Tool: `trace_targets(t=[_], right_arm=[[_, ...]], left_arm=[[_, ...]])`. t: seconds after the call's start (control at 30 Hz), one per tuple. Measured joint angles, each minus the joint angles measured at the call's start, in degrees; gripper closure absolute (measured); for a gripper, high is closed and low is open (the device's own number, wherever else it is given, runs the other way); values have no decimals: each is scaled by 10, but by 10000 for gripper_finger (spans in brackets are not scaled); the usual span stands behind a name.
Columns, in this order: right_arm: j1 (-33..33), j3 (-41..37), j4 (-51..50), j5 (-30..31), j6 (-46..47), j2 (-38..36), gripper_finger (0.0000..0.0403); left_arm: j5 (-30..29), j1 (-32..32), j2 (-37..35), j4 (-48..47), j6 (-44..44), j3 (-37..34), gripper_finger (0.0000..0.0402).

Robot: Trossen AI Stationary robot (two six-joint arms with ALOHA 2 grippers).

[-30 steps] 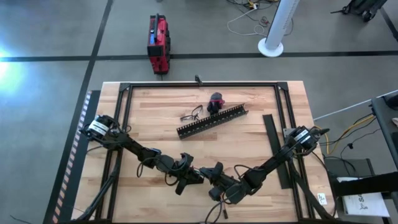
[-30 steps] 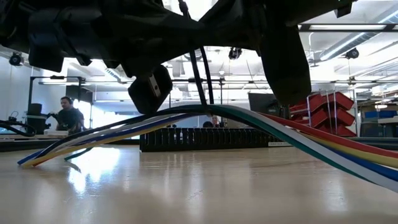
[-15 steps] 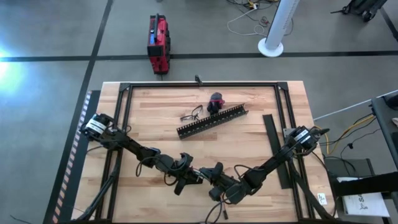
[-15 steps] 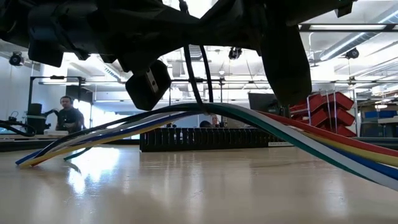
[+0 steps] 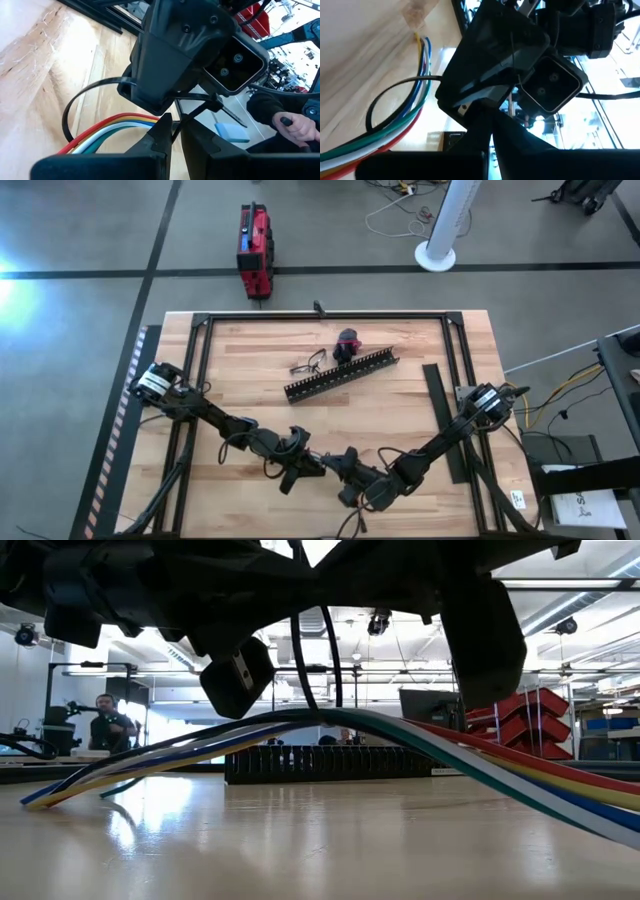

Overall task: Ziptie cables
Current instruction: Wrap the cable wires with black zip tie

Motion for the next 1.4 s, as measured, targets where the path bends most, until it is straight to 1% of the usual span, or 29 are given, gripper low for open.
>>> trace_targets(t=[0.27,0.47,0.73,0.87,1.03,1.4], right_arm=[[0,0,2,-1,-10,0,403],[0,0,28,15,-56,-1,403],[0,0,38,12,-90,-1,403],[1,0,38,8,-94,-1,403],[8,0,36,-13,-93,-1,403],[11,0,34,-18,-89,-1,403]], left_arm=[[0,0,0,0,-1,0,381],[-1,0,0,-7,-9,0,381],[-3,0,0,-11,-25,0,381],[-3,0,0,-11,-31,0,381],[-1,0,0,-12,-31,0,381],[-1,0,0,-11,-33,0,381]])
